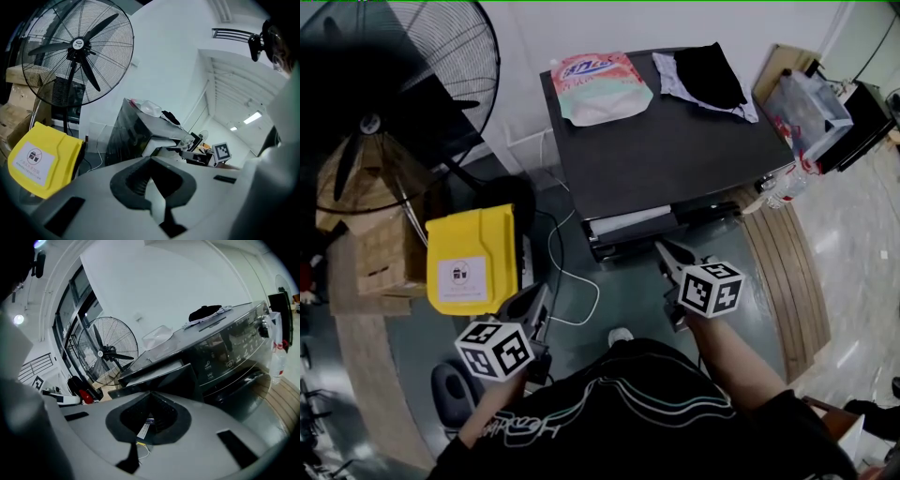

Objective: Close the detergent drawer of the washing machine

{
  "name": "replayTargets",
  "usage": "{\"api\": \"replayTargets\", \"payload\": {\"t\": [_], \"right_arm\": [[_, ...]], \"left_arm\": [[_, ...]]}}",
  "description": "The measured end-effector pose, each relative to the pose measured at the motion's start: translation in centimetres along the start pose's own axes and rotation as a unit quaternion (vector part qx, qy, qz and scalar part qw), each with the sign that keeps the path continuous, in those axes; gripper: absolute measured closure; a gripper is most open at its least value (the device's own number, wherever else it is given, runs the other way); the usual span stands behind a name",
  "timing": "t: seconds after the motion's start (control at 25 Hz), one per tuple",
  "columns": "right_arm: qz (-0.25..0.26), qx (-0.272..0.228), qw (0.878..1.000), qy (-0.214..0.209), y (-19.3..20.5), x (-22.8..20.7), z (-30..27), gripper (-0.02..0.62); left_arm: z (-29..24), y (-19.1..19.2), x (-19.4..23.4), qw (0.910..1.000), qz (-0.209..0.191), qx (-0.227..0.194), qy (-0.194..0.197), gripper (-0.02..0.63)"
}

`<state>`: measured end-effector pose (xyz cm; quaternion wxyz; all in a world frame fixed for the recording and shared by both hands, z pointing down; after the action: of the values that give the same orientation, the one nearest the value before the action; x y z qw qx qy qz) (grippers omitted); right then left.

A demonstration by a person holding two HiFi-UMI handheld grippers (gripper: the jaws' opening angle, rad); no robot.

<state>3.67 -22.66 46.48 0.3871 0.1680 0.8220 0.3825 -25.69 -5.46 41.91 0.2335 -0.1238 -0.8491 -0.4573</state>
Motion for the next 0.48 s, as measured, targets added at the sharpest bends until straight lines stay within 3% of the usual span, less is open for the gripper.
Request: {"api": "replayTargets", "payload": {"t": [0.48], "right_arm": [[0.014, 0.004, 1.000, -0.012, -0.2, -0.2, -0.1, 0.569]], "left_arm": [[-1.2, -0.6, -0.8, 0.9997, -0.009, -0.021, 0.002, 0.583]]}}
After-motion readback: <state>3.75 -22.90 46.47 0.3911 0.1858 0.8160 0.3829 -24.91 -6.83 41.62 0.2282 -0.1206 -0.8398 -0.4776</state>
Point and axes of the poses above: the fingertips, and each gripper's own axes: z backward along the fingers, x to its left, y out of its underside, the point moved 10 cm from there along z, backward along the fingers, and after that the axes turned 2 degrees about -x, right-handed, at the moved point
